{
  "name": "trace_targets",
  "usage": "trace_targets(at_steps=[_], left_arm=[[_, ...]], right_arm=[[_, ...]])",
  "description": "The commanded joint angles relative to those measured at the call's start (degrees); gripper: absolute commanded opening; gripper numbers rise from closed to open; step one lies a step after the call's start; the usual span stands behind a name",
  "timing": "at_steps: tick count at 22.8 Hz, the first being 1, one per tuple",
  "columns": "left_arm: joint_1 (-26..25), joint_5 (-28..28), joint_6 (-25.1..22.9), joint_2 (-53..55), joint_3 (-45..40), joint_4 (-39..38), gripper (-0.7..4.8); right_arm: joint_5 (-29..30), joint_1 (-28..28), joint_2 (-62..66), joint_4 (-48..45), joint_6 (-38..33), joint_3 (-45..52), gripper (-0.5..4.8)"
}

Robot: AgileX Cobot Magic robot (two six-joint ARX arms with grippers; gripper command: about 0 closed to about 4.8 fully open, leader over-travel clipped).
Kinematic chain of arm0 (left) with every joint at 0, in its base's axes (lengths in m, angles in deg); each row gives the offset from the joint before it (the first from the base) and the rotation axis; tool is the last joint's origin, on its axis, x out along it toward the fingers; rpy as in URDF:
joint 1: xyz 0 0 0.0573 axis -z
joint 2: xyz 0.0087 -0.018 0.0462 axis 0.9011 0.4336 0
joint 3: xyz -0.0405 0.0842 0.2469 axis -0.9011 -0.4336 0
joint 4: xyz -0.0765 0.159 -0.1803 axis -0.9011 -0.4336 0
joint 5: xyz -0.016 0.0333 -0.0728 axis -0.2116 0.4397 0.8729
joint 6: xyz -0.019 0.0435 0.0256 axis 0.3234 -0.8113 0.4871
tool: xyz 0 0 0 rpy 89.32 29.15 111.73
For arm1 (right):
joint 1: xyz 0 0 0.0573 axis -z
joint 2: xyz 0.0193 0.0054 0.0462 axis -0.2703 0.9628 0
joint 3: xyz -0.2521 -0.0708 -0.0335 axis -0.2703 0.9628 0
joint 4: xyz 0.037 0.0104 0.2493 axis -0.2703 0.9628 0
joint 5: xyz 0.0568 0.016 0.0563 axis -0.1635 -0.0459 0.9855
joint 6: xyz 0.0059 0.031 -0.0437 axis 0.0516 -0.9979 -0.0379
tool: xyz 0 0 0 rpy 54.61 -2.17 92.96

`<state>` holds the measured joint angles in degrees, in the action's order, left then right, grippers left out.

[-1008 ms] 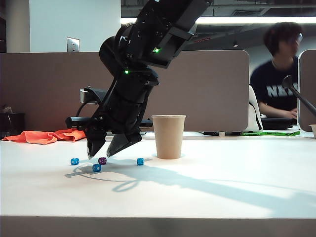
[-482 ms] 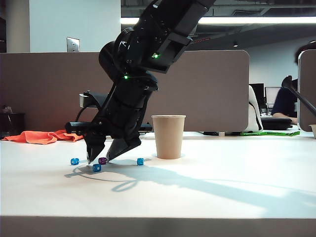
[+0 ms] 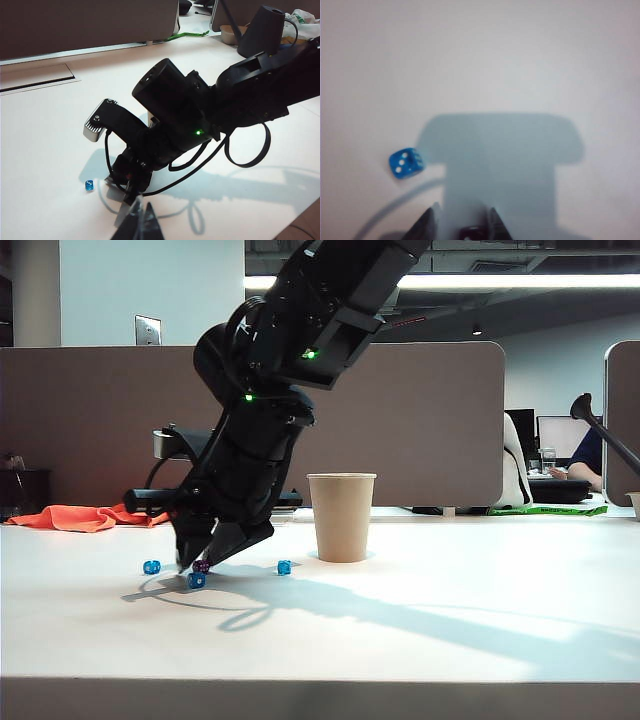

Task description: Pick up the dice with a different color and drop it into the paper cup.

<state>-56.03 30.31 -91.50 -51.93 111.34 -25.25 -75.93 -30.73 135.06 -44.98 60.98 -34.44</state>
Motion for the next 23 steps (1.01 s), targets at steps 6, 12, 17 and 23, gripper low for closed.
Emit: trace_targets(at_steps=[6, 12, 17, 23], left_arm=[[0.04, 0.37, 1.22, -0.04, 0.31, 0.90, -0.06], [0.04, 0.37, 1.75, -0.04, 0.31, 0.94, -0.06], [0.04, 0.37, 1.75, -0.04, 0.31, 0.94, -0.06], [0.04, 0.39, 1.73, -0.04, 0.31, 0.94, -0.06]], right_arm=[[-0.20, -0.35, -0.07, -0.39, -0.09, -0.20, 1.34], [-1.64, -0.31, -0.07, -0.39, -0.07, -0.20, 1.15], [-1.66, -0.31, -0.20, -0.81, -0.07, -0.20, 1.15], [-1.68, -0.22, -0.85, -1.57, -0.07, -0.22, 1.15]])
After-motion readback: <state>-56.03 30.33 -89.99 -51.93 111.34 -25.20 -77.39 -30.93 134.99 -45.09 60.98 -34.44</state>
